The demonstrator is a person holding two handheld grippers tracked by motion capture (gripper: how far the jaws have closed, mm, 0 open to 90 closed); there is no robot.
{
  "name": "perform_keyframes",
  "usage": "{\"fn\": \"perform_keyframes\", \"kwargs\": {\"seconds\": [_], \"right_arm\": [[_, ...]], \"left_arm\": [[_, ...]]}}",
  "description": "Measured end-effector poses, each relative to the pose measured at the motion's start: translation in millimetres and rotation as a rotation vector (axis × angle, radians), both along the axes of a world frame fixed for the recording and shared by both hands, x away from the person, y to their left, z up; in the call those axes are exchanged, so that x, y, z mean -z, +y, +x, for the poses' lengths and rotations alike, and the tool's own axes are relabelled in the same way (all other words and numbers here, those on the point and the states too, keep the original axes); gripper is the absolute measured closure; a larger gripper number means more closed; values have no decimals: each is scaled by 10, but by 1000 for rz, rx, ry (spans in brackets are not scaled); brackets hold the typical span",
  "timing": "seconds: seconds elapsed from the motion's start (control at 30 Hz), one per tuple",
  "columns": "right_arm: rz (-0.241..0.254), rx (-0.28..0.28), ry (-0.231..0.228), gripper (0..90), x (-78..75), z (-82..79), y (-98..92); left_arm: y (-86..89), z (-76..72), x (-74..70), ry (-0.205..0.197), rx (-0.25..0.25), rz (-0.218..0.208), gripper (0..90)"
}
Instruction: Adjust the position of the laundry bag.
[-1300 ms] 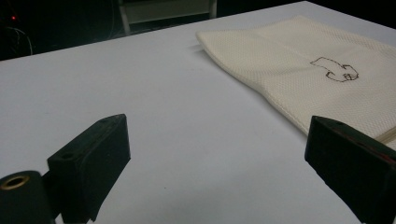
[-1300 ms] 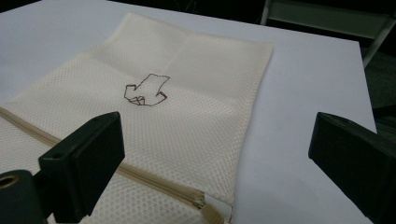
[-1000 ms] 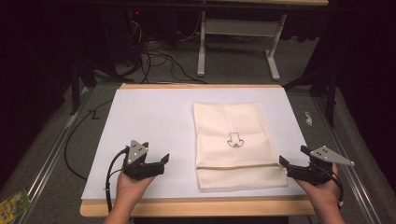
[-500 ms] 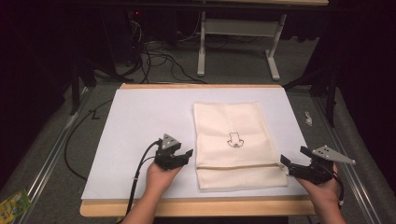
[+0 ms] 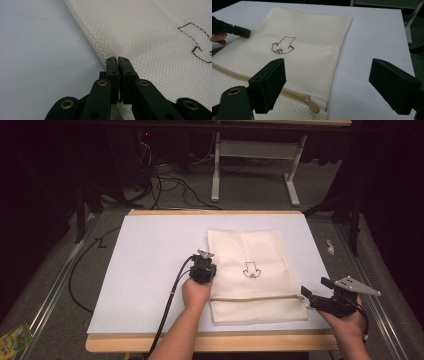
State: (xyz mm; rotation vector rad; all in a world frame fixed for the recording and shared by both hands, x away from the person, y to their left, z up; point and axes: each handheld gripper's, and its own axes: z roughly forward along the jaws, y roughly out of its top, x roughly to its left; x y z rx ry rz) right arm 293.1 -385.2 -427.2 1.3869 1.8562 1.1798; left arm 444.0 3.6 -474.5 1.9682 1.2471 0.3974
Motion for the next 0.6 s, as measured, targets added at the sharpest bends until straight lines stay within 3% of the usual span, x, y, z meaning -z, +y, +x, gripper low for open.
{"fn": "perform_keyframes", "kwargs": {"seconds": [0.2,0.3,0.4,0.53,0.6], "right_arm": [[25,-8,-3,181,-14,0,14],[25,-30,-11,284,-15,-10,29],[30,-50,-6,378,-4,-7,58],[20,-96,20,472,47,23,146],[10,-114,45,517,85,48,217]], "left_arm": [[258,78,-27,-21,-68,25,883],[547,130,4,-37,-113,43,880],[714,165,23,-48,-127,42,855],[822,68,21,-83,-126,19,621],[941,-138,-61,-106,-105,5,541]]}}
